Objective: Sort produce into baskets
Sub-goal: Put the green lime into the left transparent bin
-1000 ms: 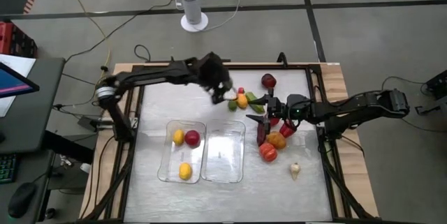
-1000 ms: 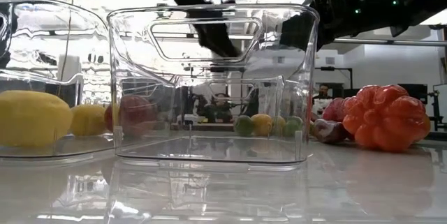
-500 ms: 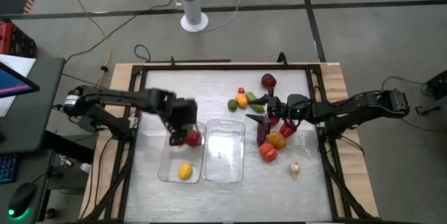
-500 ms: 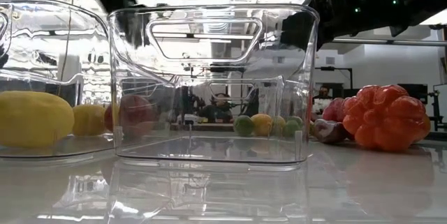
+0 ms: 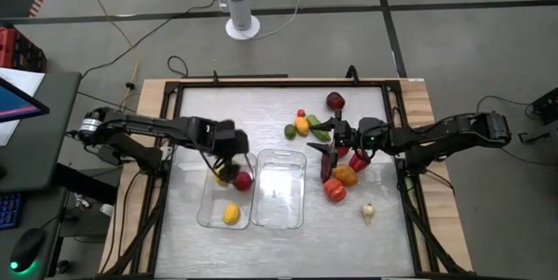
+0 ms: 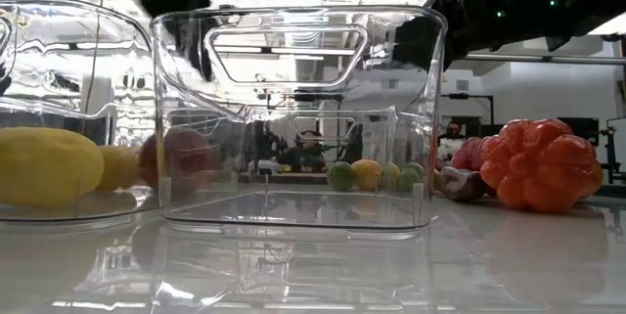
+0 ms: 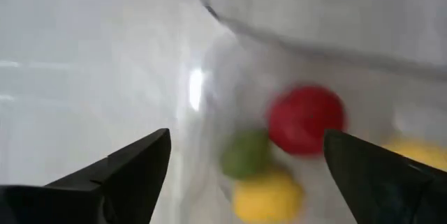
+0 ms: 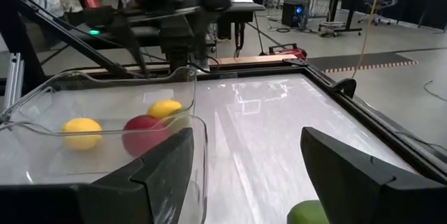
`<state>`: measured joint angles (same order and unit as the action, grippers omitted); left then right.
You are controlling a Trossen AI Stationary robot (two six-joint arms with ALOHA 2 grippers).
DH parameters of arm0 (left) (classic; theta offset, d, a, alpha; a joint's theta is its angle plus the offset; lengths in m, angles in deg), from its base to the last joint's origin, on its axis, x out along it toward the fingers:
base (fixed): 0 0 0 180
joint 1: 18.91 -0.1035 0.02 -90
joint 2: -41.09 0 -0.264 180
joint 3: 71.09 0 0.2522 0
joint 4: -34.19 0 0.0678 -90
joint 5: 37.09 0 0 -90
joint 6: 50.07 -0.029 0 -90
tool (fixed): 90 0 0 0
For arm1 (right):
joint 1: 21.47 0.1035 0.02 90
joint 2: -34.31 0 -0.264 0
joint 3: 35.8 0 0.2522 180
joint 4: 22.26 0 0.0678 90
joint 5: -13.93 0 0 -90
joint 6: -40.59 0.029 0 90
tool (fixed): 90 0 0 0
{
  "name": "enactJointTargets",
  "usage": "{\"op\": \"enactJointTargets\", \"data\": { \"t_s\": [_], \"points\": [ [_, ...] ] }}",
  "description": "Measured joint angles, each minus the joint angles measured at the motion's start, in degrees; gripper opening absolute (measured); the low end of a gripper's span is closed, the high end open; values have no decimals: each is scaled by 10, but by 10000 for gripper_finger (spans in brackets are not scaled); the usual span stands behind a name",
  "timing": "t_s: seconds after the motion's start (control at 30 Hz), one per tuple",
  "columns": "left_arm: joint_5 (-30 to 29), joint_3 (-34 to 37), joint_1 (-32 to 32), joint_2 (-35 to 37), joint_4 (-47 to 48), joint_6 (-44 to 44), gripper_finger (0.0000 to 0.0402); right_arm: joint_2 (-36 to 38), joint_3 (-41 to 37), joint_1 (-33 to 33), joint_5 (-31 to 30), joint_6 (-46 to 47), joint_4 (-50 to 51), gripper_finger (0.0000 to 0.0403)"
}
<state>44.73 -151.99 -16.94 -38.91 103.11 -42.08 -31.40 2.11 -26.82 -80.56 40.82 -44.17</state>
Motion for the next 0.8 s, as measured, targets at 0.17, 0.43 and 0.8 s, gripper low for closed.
{"op": "enactJointTargets", "data": {
  "t_s": [0.17,0.43,0.8],
  "points": [
    [0,-1,-65,-35,-94,-48,353,0,0,0,0,-1,-6,291],
    [54,-17,-183,-138,-182,-167,343,0,0,0,0,-3,-4,291],
    [179,-90,-249,-253,-235,-214,330,0,0,0,0,-18,-3,291]
  ]
}}
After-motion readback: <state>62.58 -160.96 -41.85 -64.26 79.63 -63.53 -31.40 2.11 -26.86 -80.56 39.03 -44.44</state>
